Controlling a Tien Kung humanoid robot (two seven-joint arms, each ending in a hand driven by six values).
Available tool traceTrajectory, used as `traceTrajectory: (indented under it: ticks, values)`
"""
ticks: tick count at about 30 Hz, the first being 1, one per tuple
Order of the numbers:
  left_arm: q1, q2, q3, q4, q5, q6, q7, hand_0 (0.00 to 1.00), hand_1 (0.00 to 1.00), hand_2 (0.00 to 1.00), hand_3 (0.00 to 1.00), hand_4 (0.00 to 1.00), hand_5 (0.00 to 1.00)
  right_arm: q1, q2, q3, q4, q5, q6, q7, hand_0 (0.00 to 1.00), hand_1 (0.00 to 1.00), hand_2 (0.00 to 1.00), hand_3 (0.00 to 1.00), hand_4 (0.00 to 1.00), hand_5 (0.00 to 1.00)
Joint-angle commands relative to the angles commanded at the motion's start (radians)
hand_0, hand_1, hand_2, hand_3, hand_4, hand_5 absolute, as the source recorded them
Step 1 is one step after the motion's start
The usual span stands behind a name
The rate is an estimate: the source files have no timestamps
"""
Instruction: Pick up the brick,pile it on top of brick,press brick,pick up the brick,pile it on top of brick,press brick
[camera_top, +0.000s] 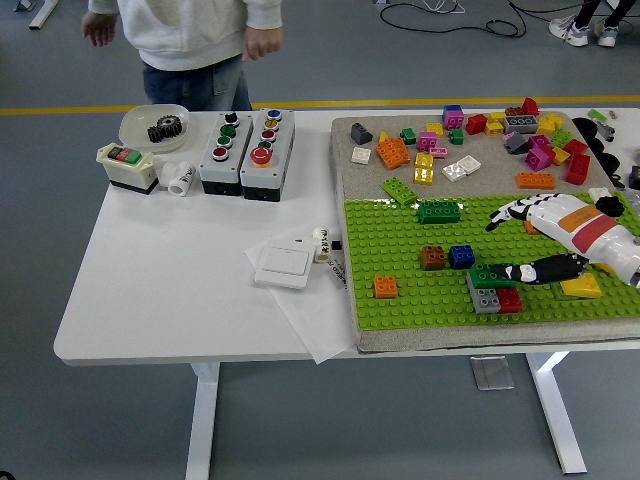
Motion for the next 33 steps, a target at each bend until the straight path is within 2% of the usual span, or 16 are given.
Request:
traceTrajectory:
  ticks: [4, 5, 11, 24, 33]
  values:
    - [0.002, 0.000, 0.002, -0.001, -0.003, -0.001, 0.001, 0.760, 0.751, 0.762, 0.599, 0.666, 0.596, 0.060, 0.067, -0.036, -0.092, 0.053, -0.056, -0.018, 0.717, 0.679, 0.728, 0.679, 0.854, 0.498]
    - [0.003, 0.000, 0.002, -0.002, -0.004, -0.002, 0.001, 0.760, 0.751, 0.762, 0.597, 0.666, 0.596, 0.079, 0.087, -0.051, -0.121, 0.063, -0.071, -0.020, 0.697, 0.663, 0.721, 0.695, 0.870, 0.369]
    - [0.006, 0.001, 0.004, -0.003, -0.008, -0.003, 0.002, 0.760, 0.753, 0.763, 0.598, 0.666, 0.596, 0.171, 0.181, -0.130, -0.278, 0.076, -0.109, -0.029, 0.699, 0.660, 0.720, 0.697, 0.874, 0.350]
    - [0.007, 0.006, 0.001, -0.008, 0.002, -0.010, 0.008, 0.761, 0.753, 0.763, 0.596, 0.666, 0.596, 0.331, 0.356, -0.374, -0.564, 0.096, -0.094, -0.070, 0.716, 0.678, 0.731, 0.723, 0.897, 0.331]
    - [0.005, 0.009, -0.002, -0.011, 0.012, -0.014, 0.012, 0.763, 0.754, 0.763, 0.597, 0.665, 0.596, 0.377, 0.433, -0.461, -0.664, 0.160, -0.073, -0.092, 0.722, 0.681, 0.732, 0.735, 0.910, 0.339]
